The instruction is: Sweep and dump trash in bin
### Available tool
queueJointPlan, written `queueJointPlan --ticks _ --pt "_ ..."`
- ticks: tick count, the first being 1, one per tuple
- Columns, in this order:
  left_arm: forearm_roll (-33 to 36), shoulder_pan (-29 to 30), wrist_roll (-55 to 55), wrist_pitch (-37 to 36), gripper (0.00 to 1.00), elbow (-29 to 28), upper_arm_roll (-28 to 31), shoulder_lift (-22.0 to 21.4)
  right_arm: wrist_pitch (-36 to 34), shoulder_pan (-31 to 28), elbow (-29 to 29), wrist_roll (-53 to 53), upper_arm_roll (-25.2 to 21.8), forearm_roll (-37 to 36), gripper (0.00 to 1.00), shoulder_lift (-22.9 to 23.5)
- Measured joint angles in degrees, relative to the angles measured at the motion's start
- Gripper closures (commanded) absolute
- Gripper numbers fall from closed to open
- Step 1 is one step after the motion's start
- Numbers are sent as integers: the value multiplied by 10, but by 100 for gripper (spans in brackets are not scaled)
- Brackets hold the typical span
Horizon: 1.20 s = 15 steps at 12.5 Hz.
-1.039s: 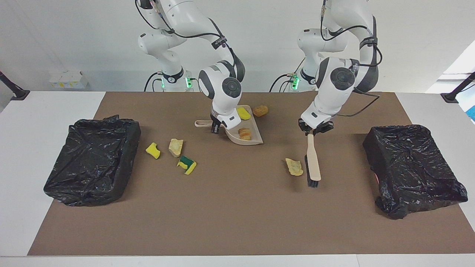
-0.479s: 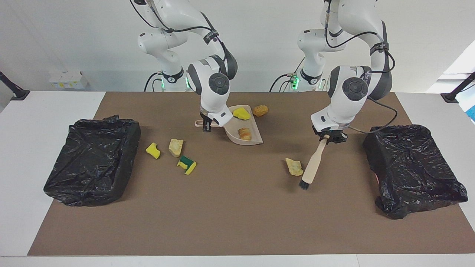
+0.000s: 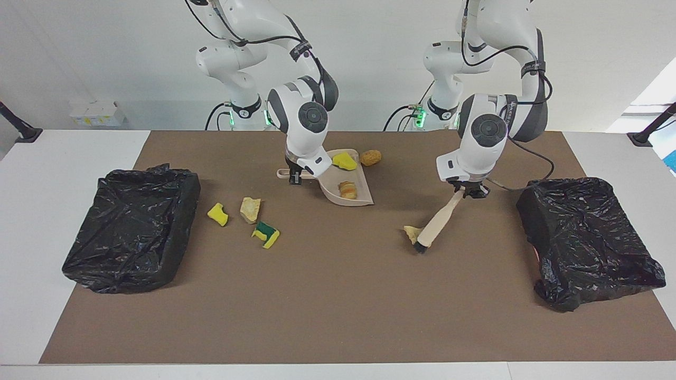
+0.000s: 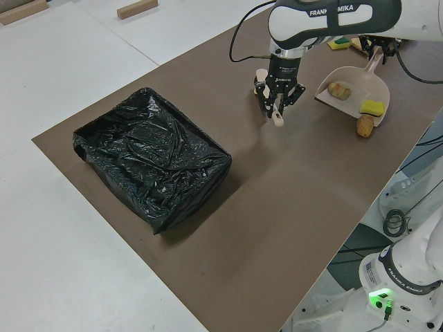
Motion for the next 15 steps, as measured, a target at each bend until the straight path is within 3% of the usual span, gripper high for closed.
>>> queueJointPlan --ticks 1,2,3,7,11,15 --pt "0 -13 5 -30 100 -1 -2 -8 0 0 -3 0 0 0 87 -3" --pt "-5 -26 7 -56 100 -2 -3 -15 0 1 -4 0 0 0 98 -5" --pt "-18 -39 8 -76 100 -6 -5 -22 0 1 -5 0 0 0 100 -5" --pt "-113 -90 8 -132 100 -34 -7 -51 0 -1 -6 0 0 0 100 -6" --pt "-177 -99 -19 -190 100 -36 -7 -86 2 -3 -6 0 -1 0 100 -6" --pt "-195 -114 -150 -212 100 -54 -7 -144 4 -3 -6 0 -3 0 100 -6"
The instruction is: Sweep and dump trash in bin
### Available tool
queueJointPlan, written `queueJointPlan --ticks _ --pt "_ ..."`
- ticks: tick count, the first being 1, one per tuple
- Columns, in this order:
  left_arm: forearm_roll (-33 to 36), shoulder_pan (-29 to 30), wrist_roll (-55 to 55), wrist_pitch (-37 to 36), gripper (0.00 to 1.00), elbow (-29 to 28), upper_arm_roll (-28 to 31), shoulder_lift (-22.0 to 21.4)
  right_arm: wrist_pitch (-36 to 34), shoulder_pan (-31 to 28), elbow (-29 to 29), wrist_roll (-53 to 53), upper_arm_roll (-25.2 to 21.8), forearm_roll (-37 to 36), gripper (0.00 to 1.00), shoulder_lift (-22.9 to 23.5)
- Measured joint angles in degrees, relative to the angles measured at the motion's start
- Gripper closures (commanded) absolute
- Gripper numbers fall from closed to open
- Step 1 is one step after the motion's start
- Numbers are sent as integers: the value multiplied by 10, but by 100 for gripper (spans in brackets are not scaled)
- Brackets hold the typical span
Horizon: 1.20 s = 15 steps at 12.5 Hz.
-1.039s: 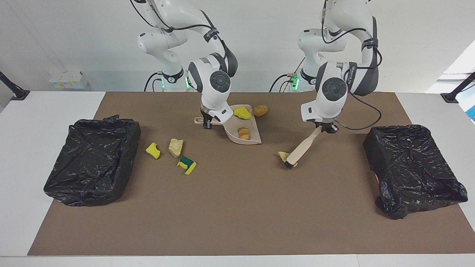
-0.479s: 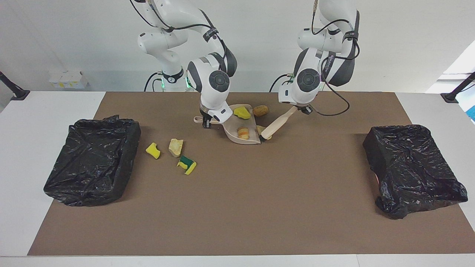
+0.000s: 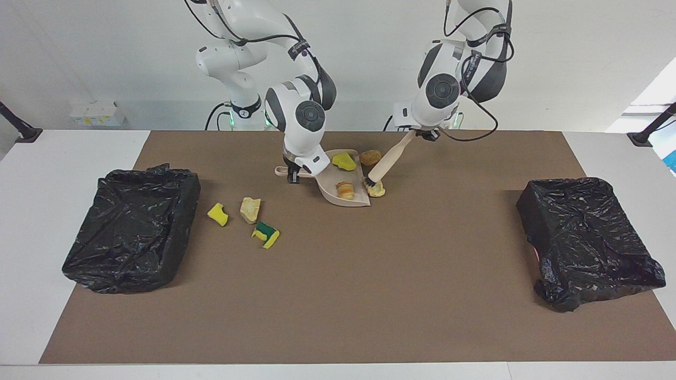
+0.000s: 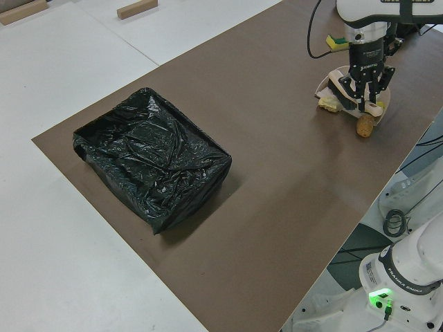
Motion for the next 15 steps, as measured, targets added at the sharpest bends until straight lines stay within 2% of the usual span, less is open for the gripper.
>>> queueJointPlan --ticks 5,7,11,15 --pt "-2 -22 -216 33 100 -101 0 -75 0 0 -1 0 0 0 100 0" --pt "-9 -31 -289 81 100 -131 0 -91 0 0 -1 0 0 0 100 -1" --pt "-57 -99 -363 210 100 -160 0 -56 0 3 -1 0 2 0 100 -1" --pt "-83 -167 -368 238 100 -135 -1 -31 1 3 -1 0 2 0 100 -1"
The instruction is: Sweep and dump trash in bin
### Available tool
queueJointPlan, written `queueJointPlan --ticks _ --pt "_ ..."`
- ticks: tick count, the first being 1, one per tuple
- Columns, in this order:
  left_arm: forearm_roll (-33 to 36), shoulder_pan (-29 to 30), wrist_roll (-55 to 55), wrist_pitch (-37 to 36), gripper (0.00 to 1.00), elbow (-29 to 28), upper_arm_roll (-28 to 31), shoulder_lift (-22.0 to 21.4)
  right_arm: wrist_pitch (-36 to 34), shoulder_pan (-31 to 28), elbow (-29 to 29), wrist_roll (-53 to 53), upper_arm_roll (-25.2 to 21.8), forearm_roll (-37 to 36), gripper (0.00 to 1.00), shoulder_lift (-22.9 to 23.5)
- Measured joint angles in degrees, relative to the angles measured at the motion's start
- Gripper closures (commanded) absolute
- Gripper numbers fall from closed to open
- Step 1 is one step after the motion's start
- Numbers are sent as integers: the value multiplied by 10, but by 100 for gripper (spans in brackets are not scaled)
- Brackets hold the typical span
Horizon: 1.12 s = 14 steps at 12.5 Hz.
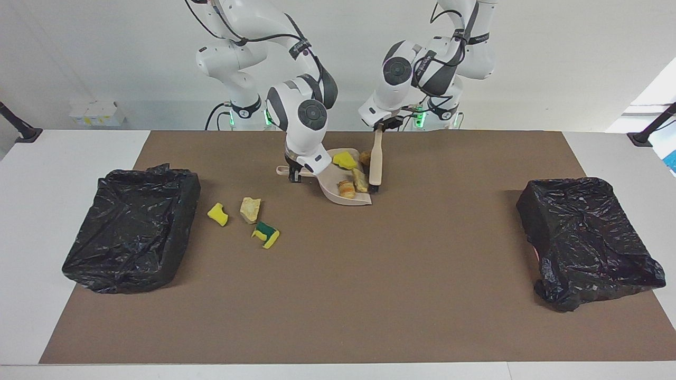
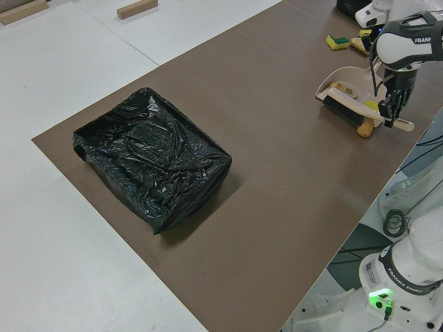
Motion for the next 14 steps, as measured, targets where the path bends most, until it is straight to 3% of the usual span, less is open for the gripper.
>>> queueJointPlan --ticks 3,7,11,14 --pt "-1 -9 -23 -50 100 48 -2 4 6 1 -1 0 0 0 100 0" --pt "-1 -20 -175 -114 100 54 -13 -7 8 1 -1 0 0 0 100 0" --pt "-1 -40 -338 -122 100 4 -15 -46 8 1 -1 -1 0 0 100 0" --pt "-10 -59 -376 -81 100 -50 -17 -67 8 1 -1 -1 0 0 100 0"
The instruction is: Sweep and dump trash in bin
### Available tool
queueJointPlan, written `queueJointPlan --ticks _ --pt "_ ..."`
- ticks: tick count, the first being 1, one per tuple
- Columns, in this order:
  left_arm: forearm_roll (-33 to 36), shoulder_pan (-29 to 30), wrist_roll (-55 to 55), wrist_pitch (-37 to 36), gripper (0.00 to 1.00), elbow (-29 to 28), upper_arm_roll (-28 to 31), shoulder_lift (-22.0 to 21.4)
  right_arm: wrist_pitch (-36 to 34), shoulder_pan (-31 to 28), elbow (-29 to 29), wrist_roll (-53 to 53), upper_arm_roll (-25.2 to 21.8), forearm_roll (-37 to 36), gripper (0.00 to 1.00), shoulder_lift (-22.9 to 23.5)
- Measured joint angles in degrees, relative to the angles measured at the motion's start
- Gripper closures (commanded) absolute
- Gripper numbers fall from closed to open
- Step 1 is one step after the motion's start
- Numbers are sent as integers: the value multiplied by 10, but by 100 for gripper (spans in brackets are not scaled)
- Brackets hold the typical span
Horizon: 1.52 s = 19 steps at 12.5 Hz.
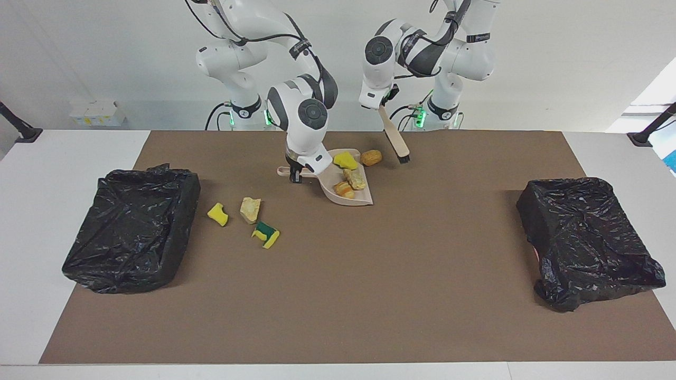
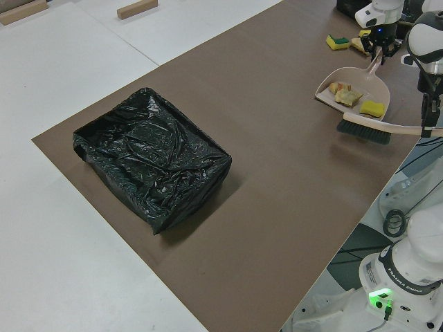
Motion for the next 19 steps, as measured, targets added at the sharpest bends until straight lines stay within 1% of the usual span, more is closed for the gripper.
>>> queueJointPlan --ticks 2,4,7,9,12,15,17,19 --pt "-34 -8 -6 63 100 -26 0 2 0 0 0 0 0 0 100 0" --pt "-67 -9 -6 130 100 -40 -1 13 1 0 -1 0 0 0 100 0" --pt "-85 -9 -6 235 100 -38 1 48 1 0 -1 0 0 0 100 -1" --pt "-89 -8 13 273 100 -20 3 69 1 -2 -2 0 0 0 100 -1" --pt "-93 -8 65 281 100 33 3 106 12 -6 3 0 -2 0 100 1" --pt "-93 -8 88 273 100 52 3 123 16 -23 8 0 -4 0 100 3" --pt "-85 -8 97 230 100 56 5 123 27 -39 9 0 -4 9 100 3" --pt "-38 -5 105 186 100 69 8 123 34 -46 10 -1 -4 24 100 3"
